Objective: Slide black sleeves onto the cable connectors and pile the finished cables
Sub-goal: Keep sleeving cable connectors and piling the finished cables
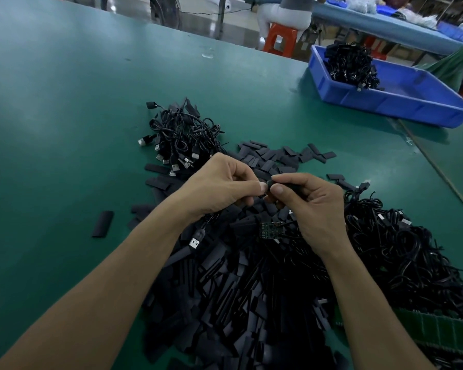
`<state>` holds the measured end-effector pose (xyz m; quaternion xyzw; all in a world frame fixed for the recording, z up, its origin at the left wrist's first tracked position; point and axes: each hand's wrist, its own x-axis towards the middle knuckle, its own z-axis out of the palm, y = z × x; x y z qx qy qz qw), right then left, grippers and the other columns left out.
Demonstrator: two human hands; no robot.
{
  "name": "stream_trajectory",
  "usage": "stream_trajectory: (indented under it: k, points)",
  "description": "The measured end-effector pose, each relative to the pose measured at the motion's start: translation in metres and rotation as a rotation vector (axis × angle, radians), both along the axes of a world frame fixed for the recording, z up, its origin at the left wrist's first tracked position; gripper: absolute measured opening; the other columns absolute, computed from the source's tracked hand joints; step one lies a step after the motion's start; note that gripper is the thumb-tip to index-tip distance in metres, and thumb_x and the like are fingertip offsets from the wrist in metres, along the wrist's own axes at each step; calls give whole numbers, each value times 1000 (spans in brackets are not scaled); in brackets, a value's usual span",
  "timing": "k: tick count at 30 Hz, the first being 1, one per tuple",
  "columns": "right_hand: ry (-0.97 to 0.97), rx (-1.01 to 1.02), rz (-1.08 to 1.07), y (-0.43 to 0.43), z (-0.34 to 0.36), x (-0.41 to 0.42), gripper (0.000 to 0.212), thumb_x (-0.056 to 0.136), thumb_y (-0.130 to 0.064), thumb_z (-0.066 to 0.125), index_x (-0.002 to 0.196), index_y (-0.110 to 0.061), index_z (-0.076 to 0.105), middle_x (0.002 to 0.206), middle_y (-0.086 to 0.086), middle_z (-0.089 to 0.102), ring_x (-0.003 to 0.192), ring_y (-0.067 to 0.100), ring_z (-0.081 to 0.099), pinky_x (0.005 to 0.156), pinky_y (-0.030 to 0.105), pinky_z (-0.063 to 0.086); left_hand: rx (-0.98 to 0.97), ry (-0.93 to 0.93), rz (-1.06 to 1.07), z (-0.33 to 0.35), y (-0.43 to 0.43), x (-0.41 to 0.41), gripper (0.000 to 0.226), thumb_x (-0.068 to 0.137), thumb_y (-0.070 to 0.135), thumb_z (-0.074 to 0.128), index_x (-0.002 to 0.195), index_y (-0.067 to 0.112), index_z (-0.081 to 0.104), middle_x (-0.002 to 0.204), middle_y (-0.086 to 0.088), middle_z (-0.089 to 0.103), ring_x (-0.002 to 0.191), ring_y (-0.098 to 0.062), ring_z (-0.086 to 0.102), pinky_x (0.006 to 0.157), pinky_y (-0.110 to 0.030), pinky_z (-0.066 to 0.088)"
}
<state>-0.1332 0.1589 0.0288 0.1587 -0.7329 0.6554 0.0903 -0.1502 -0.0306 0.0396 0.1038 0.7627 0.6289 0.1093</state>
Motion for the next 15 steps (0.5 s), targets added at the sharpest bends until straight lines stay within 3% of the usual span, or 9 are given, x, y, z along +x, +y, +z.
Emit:
stream_trajectory:
  k: [6,9,12,15]
  points:
    - [32,91,-42,1,0,-2,19,78,-25,75,97,-28,74,84,-10,76,76,7,71,71,17,55,-1,-25,-79,0,0,-1,13,94,15,68,84,8,74,72,-5,75,63,-9,65,62,-17,52]
    - [57,149,-180,3,-2,-4,30,77,-33,80,105,-38,70,83,-7,73,76,12,67,71,20,55,4,-7,-70,0,1,-1,13,95,13,66,85,9,74,75,-5,76,65,-10,66,64,-18,54]
    - [40,11,-334,3,-4,-6,27,79,-25,83,101,-33,70,79,0,72,72,17,69,66,25,55,14,12,-21,-2,4,-1,14,96,14,66,85,10,74,74,-4,76,62,-9,65,62,-17,54]
    - [24,-48,-342,-2,-6,-6,22,80,-18,83,97,-29,74,86,-1,77,80,18,75,71,26,59,2,43,7,-5,5,0,14,95,16,68,84,12,74,73,-2,76,61,-8,66,62,-18,54]
